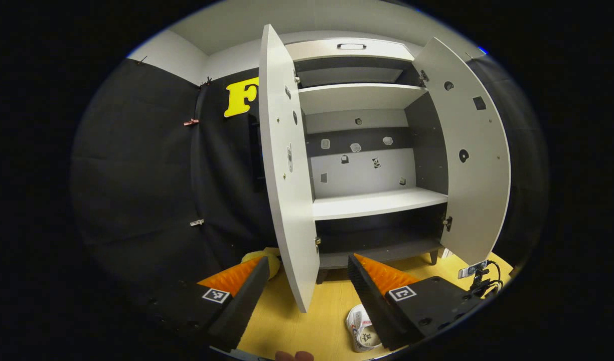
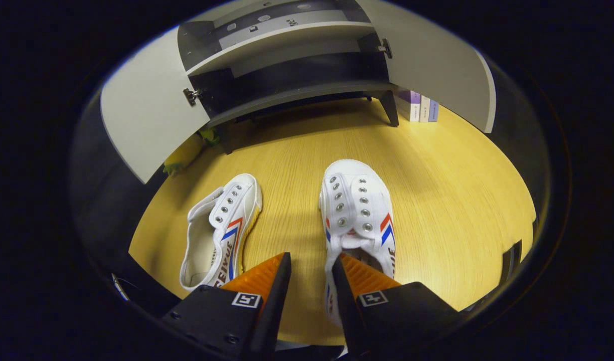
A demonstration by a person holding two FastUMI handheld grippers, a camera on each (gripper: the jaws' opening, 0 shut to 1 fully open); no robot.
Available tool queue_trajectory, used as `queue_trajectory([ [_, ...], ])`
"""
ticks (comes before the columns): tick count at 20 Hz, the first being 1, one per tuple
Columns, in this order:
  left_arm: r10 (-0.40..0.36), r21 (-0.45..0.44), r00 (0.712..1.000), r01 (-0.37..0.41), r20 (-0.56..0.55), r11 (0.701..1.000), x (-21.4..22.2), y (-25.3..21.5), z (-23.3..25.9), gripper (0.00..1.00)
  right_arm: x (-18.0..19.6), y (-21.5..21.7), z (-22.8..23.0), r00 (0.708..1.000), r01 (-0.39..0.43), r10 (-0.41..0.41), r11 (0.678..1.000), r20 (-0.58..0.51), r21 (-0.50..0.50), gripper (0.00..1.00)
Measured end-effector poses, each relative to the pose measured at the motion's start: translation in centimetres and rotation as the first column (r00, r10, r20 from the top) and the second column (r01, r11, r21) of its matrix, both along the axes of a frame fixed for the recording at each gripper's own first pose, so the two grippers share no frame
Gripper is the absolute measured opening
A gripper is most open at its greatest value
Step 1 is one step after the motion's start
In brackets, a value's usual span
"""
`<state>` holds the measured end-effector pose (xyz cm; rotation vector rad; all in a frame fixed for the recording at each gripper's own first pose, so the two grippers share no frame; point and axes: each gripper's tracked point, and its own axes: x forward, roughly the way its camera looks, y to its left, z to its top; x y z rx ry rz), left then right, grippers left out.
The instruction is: Grab one shoe with the right hand and put it into the shoe cabinet, grab the other shoe with the left hand and put it into the shoe cabinet; then close the right door with the right hand and the left door with the left hand.
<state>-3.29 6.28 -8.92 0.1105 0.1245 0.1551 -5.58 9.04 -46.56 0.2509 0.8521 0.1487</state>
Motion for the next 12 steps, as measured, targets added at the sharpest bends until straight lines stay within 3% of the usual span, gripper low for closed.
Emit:
queue_trajectory([
  [8,0.01,0.01,0.999,-0.01,-0.037,1.0,-0.1,0.1,-2.3,0.98,1.9,-0.5,-0.6,0.981,0.08,-0.065,0.994,0.182,-0.073,0.55],
  [10,0.01,0.019,0.999,-0.009,-0.051,1.0,-0.1,0.0,-2.9,0.98,2.7,-1.6,-0.7,0.973,0.129,-0.108,0.987,0.202,-0.092,0.37],
  [11,0.008,0.016,0.998,-0.007,-0.058,1.0,0.0,-0.1,-3.2,0.98,3.1,-1.5,-1.0,0.969,0.151,-0.131,0.985,0.212,-0.082,0.14],
  [12,0.005,0.013,0.998,-0.004,-0.063,1.0,0.1,-0.2,-3.4,0.98,3.3,-1.3,-0.9,0.965,0.163,-0.143,0.984,0.218,-0.077,0.14],
])
